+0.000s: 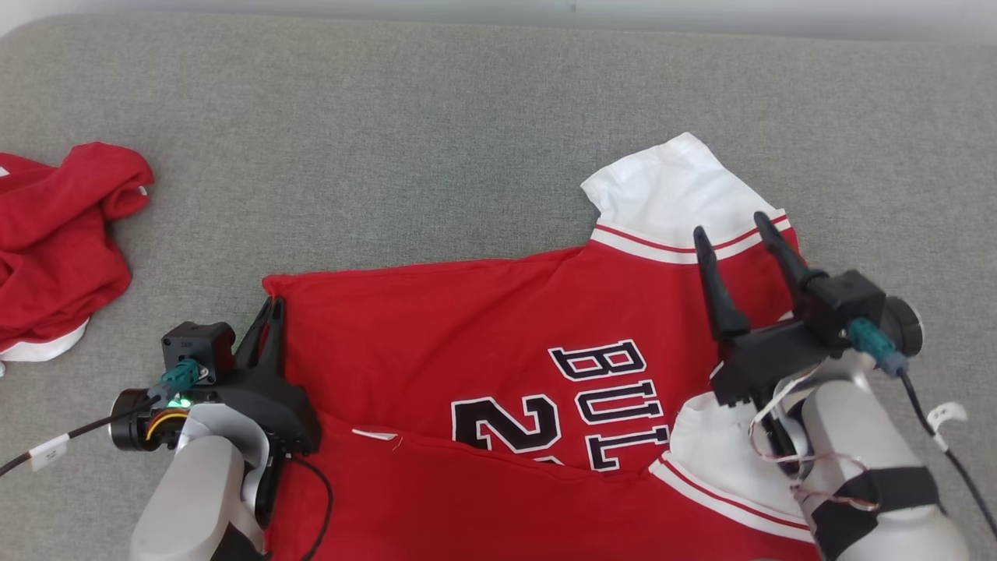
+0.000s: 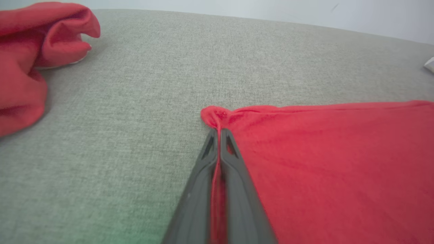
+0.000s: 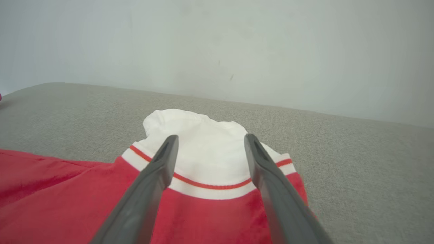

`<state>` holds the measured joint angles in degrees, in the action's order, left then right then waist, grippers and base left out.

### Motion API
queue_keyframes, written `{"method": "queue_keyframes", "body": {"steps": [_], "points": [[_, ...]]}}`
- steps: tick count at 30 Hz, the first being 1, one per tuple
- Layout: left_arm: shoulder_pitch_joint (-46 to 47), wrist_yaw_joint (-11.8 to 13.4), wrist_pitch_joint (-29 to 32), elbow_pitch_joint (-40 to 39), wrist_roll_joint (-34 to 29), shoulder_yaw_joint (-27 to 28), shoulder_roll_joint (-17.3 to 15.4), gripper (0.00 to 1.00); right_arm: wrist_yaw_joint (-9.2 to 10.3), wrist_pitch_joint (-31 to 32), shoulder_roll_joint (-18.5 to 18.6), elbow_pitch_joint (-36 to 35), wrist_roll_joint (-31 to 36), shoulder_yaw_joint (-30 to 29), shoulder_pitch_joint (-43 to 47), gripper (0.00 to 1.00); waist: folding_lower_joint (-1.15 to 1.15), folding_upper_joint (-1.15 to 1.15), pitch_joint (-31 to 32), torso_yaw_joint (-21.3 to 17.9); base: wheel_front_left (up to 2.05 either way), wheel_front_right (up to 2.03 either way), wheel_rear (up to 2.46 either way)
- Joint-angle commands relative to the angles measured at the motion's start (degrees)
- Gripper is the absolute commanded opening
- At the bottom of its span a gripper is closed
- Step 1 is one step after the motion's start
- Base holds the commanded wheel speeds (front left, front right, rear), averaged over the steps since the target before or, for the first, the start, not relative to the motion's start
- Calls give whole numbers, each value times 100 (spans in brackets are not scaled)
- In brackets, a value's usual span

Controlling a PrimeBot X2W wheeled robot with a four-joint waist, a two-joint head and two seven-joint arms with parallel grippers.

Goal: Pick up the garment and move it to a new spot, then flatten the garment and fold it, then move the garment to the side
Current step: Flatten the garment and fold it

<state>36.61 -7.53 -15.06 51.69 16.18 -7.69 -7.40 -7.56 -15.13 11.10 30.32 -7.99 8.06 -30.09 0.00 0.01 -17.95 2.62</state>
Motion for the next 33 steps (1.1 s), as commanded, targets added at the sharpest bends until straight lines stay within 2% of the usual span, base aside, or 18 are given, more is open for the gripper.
{"method": "queue_keyframes", "body": {"steps": [1, 7, 21, 30, 31, 32, 33], "points": [[64, 10, -16, 53, 47, -48, -37, 0, 16, 2, 74, 146, -71, 71, -180, 100, 0, -1, -13, 11, 0, 0, 0], [159, 10, -17, -8, 142, -176, -67, 0, 16, 184, 338, 711, -205, 307, -847, 100, 0, -1, -74, 79, 0, 0, 0], [243, 10, -17, -494, -18, -213, 111, 0, 16, 1841, 755, 2042, -584, 907, -2622, 100, 0, -1, -545, 467, 0, 0, 0], [354, 13, -13, -530, -31, -304, 160, 0, 17, 2659, 797, 2794, -633, 1100, -3037, 100, 0, -1, -684, 592, 0, 0, 0], [367, 13, -13, -533, -29, -311, 164, 0, 17, 2701, 796, 2824, -657, 1135, -3050, 92, 0, -1, -688, 592, 0, 0, 0], [387, 13, -13, -538, -27, -315, 164, 0, 17, 2716, 784, 2850, -707, 1150, -3072, 58, 0, -1, -691, 591, 0, 0, 0], [404, 13, -13, -557, -33, -321, 161, 0, 17, 2705, 797, 2862, -722, 1174, -3106, 31, 0, -1, -690, 589, 0, 0, 0]]}}
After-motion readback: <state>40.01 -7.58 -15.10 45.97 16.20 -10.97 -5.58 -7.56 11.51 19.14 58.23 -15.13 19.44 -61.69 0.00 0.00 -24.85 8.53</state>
